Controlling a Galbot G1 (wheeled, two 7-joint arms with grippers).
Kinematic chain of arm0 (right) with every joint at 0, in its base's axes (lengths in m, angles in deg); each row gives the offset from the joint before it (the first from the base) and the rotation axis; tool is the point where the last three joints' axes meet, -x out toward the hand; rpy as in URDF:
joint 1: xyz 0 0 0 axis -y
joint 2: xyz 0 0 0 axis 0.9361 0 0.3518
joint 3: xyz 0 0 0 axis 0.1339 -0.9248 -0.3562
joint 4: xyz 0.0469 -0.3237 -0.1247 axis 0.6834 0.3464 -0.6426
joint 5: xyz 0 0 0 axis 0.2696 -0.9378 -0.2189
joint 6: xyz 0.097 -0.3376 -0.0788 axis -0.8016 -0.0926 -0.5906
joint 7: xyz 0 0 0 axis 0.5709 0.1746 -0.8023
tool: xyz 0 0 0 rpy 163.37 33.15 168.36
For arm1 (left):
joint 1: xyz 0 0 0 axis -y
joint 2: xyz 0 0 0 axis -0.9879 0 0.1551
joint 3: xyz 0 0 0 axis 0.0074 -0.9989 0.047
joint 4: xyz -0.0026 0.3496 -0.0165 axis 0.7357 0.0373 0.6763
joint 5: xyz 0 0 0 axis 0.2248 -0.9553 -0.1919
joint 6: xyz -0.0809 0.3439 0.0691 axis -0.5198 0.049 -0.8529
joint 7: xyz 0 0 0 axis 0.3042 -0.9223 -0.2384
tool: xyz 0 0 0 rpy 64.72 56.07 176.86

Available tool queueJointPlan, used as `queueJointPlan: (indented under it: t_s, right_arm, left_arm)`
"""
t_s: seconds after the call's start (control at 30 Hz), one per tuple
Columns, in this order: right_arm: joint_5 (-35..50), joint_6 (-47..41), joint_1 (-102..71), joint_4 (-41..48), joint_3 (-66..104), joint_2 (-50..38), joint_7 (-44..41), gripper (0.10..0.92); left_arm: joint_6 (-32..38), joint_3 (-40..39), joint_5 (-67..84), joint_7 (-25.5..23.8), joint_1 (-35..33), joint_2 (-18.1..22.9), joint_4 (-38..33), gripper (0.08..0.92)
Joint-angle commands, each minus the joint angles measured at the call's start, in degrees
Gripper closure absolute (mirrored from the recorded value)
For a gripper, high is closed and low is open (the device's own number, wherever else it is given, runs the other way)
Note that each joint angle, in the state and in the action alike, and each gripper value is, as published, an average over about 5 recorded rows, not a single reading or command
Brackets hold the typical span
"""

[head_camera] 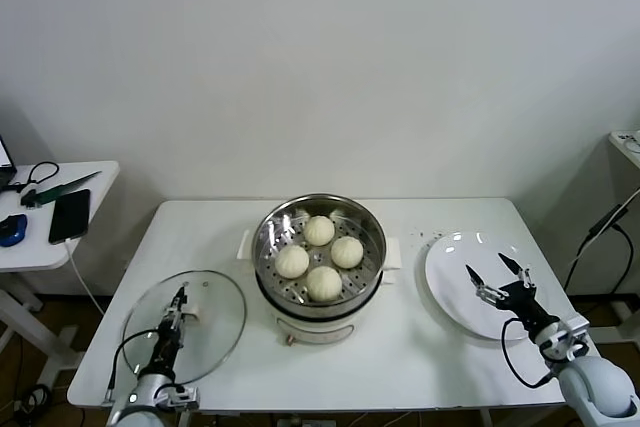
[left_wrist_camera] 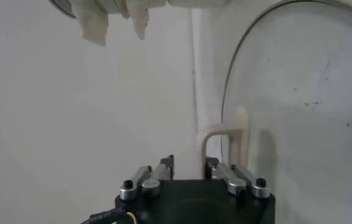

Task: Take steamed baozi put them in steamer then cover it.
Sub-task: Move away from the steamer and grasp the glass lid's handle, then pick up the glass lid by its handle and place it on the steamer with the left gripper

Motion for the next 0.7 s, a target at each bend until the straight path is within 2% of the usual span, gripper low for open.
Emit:
queueJointPlan:
  t_s: [0.03, 0.27, 0.37, 0.5, 0.7]
  right_arm:
    - [-0.3, 0.2, 0.1, 0.2, 0.0, 0.1, -0.1, 0.203]
    - [-0.6, 0.5, 0.7, 0.7, -0.5, 0.0, -0.4, 0.203]
    - [-0.7, 0.5, 1.1, 0.9, -0.9, -0.1, -0.4, 0.203]
    - [-0.9, 0.6, 1.7, 1.0, -1.4, -0.3, -0.4, 0.203]
    - [-1.7, 0.6, 3.0, 1.5, -2.6, -1.1, -0.4, 0.203]
  left_arm:
    - [0.4, -0.1, 1.6, 0.4, -0.2, -0.4, -1.2, 0.649]
    - [-1.9, -0.8, 6.6, -1.2, -4.9, -1.4, -11.3, 0.832]
    - [-5.0, -1.2, 8.0, -1.8, -7.9, -1.9, -16.8, 0.851]
    - [-13.8, -1.9, 8.4, -3.0, -12.5, -2.9, -25.2, 0.851]
    - [-25.2, -3.9, 8.4, -3.5, -16.2, -6.6, -35.1, 0.851]
